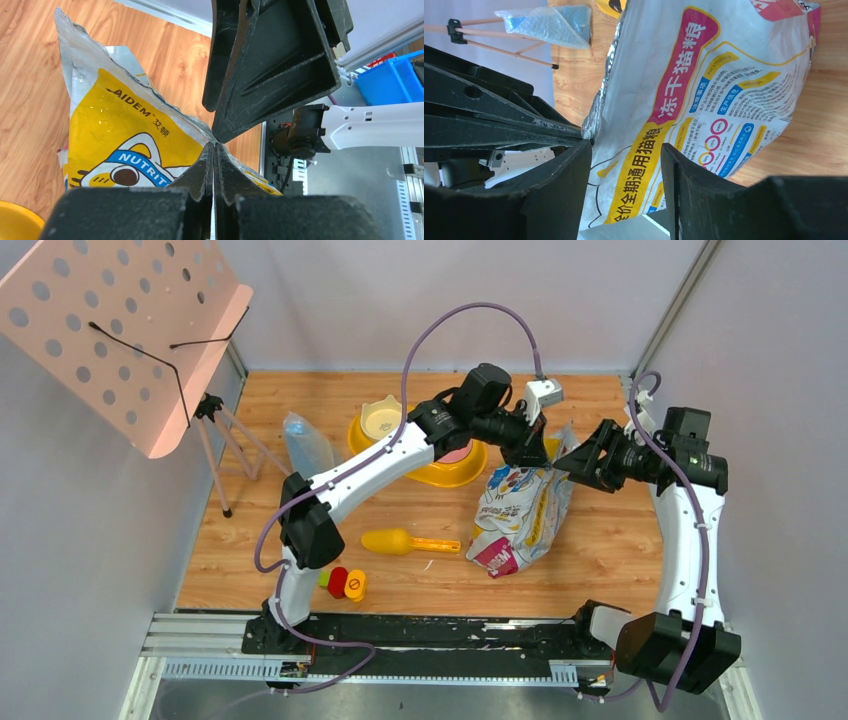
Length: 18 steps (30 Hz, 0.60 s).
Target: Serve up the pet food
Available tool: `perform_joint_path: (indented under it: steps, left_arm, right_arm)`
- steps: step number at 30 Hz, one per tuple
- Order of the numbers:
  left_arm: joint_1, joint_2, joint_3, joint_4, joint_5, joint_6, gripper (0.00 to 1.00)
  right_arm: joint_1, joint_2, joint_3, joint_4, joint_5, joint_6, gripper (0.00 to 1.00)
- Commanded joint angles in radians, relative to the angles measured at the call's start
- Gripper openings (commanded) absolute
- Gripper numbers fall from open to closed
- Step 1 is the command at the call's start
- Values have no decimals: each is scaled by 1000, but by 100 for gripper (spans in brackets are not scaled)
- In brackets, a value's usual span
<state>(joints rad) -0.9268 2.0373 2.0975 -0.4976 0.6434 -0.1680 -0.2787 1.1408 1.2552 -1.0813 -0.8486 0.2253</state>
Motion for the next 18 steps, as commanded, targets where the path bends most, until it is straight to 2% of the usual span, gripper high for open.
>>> perform_joint_path:
  steps: [1,6,9,18]
  left_arm:
    - [5,-5,-12,25,22,24,0]
    - [5,-4,-13,28,27,25,0]
    - [5,-3,-12,30,28,26,0]
    - [8,-5,-9,32,25,26,0]
  right_arm:
    - [4,11,3,81,-68,53,54]
    - [4,26,-2,104,-120,85,55]
    - [4,27,-13,91,-79,86,53]
    - [4,-16,-52,33,-8,62,33]
